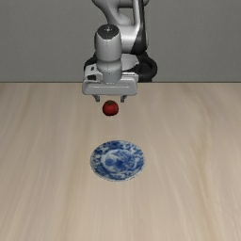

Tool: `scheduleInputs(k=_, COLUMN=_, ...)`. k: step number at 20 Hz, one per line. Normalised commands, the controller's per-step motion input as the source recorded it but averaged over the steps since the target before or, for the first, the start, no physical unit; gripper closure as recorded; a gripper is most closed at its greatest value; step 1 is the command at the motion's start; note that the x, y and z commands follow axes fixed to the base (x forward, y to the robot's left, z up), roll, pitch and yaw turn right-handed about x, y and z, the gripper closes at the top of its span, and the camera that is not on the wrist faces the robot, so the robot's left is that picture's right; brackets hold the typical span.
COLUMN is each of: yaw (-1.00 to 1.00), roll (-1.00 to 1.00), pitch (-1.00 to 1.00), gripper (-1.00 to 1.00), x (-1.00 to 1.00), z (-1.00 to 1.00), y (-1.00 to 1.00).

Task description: Pick the tomato and place it on the plate

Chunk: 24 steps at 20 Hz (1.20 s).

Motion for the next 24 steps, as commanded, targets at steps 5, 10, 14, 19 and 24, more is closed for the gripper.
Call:
scheduleInputs(k=5, yaw=0.00, roll=0.00, pitch=0.00, gripper=1.00, x=-0.20, z=-0.40, y=0.00)
scheduleInputs(k=10, yaw=0.00, roll=0.00, pitch=0.00, gripper=1.00, x=0.00, z=0.00, y=0.00)
scheduleInputs(k=14, yaw=0.00, roll=0.00, pitch=0.00, gripper=1.00, x=0.00, z=0.25, y=0.00)
scheduleInputs(k=19, yaw=0.00, roll=0.00, pitch=0.00, gripper=1.00, x=0.00, z=0.60, y=0.00)
scheduleInputs(k=24, yaw=0.00, roll=0.00, pitch=0.00, gripper=1.00, x=0.60, z=0.40, y=0.00)
